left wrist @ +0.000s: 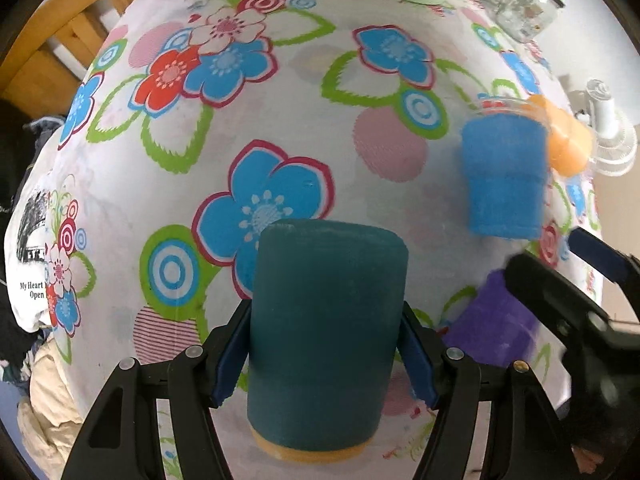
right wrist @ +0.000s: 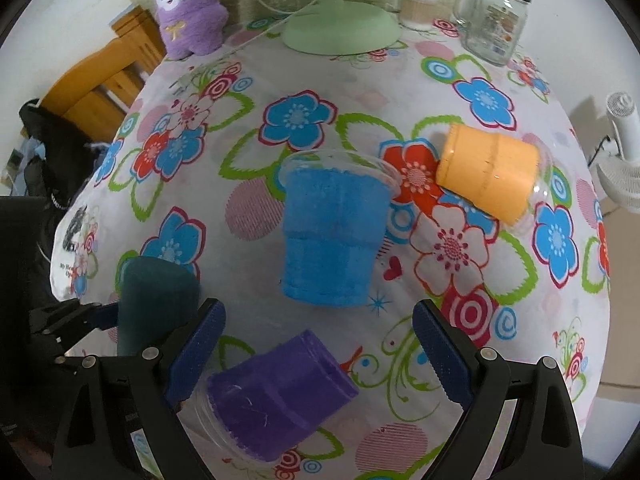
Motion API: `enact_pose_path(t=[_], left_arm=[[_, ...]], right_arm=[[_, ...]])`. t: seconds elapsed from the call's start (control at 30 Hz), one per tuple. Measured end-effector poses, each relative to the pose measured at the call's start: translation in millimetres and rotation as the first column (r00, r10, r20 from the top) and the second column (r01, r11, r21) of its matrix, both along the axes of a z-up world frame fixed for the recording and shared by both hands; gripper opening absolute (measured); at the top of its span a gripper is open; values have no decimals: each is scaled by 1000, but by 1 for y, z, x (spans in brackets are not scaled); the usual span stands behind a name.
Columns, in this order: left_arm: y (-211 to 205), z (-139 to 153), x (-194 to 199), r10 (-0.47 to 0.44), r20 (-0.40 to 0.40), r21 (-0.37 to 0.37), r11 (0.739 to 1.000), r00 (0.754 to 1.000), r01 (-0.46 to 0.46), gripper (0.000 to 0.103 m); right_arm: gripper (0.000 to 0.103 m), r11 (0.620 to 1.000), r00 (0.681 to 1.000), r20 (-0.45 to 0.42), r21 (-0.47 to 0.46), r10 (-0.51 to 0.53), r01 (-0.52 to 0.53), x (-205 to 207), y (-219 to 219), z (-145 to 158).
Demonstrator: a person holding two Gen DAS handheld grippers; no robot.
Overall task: Flip cup upside down
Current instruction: 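Close the right tool around the body of the dark teal cup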
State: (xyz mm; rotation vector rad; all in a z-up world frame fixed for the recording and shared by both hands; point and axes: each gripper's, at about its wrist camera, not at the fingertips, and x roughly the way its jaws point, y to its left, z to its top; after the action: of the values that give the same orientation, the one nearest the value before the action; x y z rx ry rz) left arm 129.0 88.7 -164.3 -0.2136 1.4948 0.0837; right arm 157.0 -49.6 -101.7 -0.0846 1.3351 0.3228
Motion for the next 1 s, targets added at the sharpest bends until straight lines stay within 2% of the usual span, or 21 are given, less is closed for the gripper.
enact_pose_path(t=[0.07,0.17,0.37,0.5,0.73,0.8,1.0], left_arm=[[-6,-3,-1,-26,14,17,1000,1000,25,71],[-13,-1,-1,-48,27,75,996,999,46,83],[-13,22,-5,-24,78,107,994,997,16,88],[-11,44,-12,-49,107,127,991,993,35,88],[11,60,-5,-185,131,131,977,974,168,91],[18,60,-10,-244,127,132,965,961,228,91],[42,52,-15,-363,105,108,930,926,352,92]], right_arm=[[97,1000,1000,0,3,7,-7,0,0,0],[97,1000,1000,-1,14,13,-13,1,-2,1],[97,998,1000,4,66,24,-24,3,-3,10],[97,997,999,23,72,23,-25,-2,3,23],[97,994,995,57,71,-84,80,-17,27,39],[97,989,989,49,66,-137,133,-23,36,40],[97,977,978,16,40,-209,208,-33,66,29]])
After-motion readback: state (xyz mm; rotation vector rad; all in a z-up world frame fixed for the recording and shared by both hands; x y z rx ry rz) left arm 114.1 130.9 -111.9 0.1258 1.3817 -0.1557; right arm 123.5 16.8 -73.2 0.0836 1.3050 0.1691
